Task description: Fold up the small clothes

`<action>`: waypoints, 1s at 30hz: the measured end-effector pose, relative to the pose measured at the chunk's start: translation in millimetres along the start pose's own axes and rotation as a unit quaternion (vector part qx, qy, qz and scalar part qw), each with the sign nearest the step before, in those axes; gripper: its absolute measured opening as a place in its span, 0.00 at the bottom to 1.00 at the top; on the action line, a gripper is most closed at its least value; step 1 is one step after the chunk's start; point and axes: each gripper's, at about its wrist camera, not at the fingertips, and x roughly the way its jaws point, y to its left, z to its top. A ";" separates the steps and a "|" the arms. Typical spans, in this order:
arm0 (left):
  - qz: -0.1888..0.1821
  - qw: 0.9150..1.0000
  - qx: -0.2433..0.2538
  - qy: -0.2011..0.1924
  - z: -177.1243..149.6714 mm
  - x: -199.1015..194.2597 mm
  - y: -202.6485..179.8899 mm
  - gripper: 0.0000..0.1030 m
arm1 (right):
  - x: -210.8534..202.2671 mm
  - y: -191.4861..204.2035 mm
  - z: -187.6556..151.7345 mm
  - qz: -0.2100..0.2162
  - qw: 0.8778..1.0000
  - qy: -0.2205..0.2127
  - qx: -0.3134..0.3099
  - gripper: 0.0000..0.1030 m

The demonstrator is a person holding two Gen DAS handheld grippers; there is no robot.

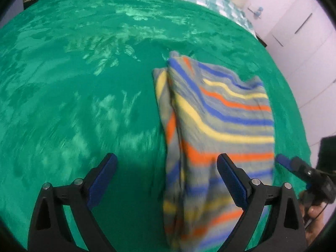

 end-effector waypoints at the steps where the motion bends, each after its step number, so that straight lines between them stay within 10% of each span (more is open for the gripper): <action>1: 0.001 1.000 0.002 0.004 3.7 6.8 -0.6 0.94 | 13.1 -3.3 6.5 0.009 1.000 0.009 0.002 0.77; 5: 0.028 0.999 0.036 -0.003 7.2 23.4 -14.3 0.94 | 58.2 -6.7 25.9 0.041 0.999 0.009 0.016 0.75; 6: 0.031 0.999 0.041 -0.007 6.6 24.4 -18.3 0.75 | 66.9 -2.6 27.0 0.057 0.998 0.011 0.019 0.69; 7: 0.029 0.998 0.052 -0.011 5.2 25.7 -24.9 0.33 | 77.1 3.2 28.5 0.059 0.998 0.019 0.018 0.56; 9: 0.040 0.998 0.056 -0.013 5.6 26.2 -32.3 0.21 | 96.1 25.6 23.6 -0.034 0.998 0.032 -0.043 0.23; 12: 0.084 0.992 0.087 -0.043 -2.8 12.7 -52.3 0.15 | 98.4 78.7 4.3 -0.165 0.969 0.007 -0.185 0.21; 17: 0.075 0.987 0.098 -0.103 -19.9 -47.7 -63.2 0.15 | 58.3 136.2 -13.7 -0.180 0.946 -0.050 -0.266 0.19; 24: 0.043 0.980 0.100 -0.165 -19.8 -130.7 -69.5 0.16 | -7.9 177.7 -14.2 -0.103 0.956 -0.104 -0.254 0.19; 26: 0.054 0.982 0.106 -0.149 -9.3 -117.6 -70.8 0.29 | -14.0 176.8 -4.4 -0.088 0.962 -0.108 -0.237 0.20; 27: 0.069 0.983 0.109 -0.132 -7.0 -104.0 -68.4 0.57 | -11.9 167.2 3.0 -0.085 0.967 -0.099 -0.220 0.28; 28: 0.093 0.982 0.110 -0.121 -4.2 -89.0 -65.4 0.81 | -3.1 151.6 13.4 -0.100 0.973 -0.079 -0.192 0.57; 30: 0.182 0.974 0.086 -0.100 -17.6 -66.1 -46.5 0.80 | 2.0 118.4 18.8 -0.178 0.969 -0.061 -0.160 0.95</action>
